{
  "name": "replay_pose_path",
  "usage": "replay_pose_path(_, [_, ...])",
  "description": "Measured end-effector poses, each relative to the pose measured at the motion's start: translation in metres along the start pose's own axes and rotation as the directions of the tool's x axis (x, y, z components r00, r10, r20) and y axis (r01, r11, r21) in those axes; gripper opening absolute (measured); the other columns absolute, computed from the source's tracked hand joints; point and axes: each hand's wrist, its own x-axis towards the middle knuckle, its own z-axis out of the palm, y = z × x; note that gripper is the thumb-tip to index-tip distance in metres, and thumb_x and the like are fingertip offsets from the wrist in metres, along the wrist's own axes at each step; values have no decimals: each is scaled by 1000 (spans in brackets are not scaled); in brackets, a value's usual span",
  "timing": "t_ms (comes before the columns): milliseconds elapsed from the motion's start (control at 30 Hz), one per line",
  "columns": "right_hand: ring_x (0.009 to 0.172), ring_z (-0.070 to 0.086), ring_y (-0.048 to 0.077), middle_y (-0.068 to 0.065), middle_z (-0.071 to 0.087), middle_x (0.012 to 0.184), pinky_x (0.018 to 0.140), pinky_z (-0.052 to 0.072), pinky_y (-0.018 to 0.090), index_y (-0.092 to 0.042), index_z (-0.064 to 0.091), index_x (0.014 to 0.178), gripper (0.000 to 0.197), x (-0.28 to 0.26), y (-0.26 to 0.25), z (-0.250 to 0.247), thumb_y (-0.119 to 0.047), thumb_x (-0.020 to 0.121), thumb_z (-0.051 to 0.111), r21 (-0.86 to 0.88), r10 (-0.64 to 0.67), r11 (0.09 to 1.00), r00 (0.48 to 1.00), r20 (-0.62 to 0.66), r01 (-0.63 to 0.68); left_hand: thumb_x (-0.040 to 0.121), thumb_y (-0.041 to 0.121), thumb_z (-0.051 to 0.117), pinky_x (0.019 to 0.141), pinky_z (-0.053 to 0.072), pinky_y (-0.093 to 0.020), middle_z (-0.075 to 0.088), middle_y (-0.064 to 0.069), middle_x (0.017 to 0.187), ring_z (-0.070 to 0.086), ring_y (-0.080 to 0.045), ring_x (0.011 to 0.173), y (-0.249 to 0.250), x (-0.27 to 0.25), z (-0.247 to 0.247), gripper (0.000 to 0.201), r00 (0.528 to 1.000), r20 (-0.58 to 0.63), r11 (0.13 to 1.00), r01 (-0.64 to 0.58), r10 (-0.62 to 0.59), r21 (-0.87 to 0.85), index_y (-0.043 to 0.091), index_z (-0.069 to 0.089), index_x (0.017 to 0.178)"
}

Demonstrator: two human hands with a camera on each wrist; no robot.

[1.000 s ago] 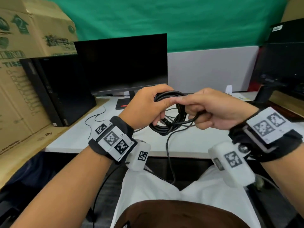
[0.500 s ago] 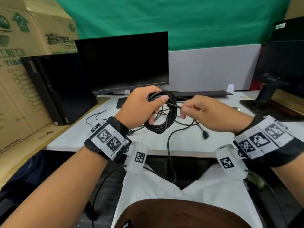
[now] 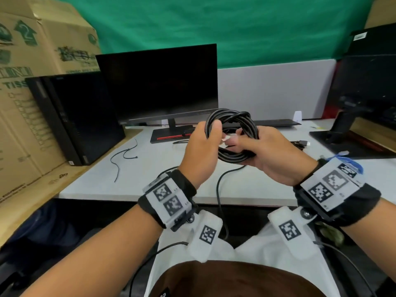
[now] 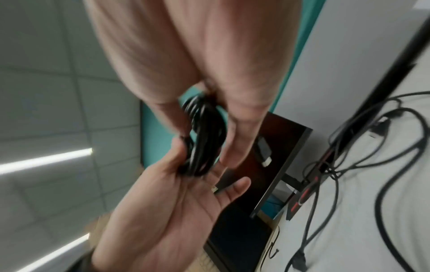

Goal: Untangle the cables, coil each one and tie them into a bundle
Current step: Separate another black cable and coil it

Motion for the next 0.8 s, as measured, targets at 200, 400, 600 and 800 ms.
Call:
replay_pose_path(200, [64, 67, 17, 10, 68, 71, 70, 52, 37, 1, 64, 90, 10, -1, 3, 0, 6, 89, 56, -395, -93, 919, 975, -203, 6, 97, 16, 58, 108, 39, -34, 44, -2, 148, 42, -20, 133, 7, 0, -14, 63, 828, 383, 570, -561, 411, 601, 18, 30, 154])
replay_pose_path(400, [56, 62, 7, 3, 71, 65, 51, 45, 19, -11, 70, 78, 18, -4, 0, 0, -6, 90, 57, -654, -163, 755, 980, -112, 51, 96, 31, 61, 70, 45, -31, 62, 14, 89, 57, -9, 77, 14, 2, -19, 28, 812, 445, 587, -582, 378, 563, 23, 58, 123])
replay_pose_path(600, [77, 63, 9, -4, 63, 93, 63, 45, 15, -17, 50, 97, 24, -2, 14, 6, -9, 84, 69, -720, -417, 673, 890, -184, 167, 94, 19, 66, 72, 54, -39, 69, 2, 83, 69, -14, 73, 6, 9, -14, 12, 943, 188, 861, -330, 276, 387, 16, 60, 104])
replay_pose_path(800, [121, 59, 28, 7, 52, 146, 97, 48, 42, -29, 68, 107, 17, -4, 22, 8, -23, 91, 67, -892, -482, 432, 870, -101, 136, 91, 17, 67, 76, 54, -36, 68, 5, 84, 69, -15, 78, 3, 9, -14, 12, 954, -21, 888, -271, 300, 372, 20, 57, 98])
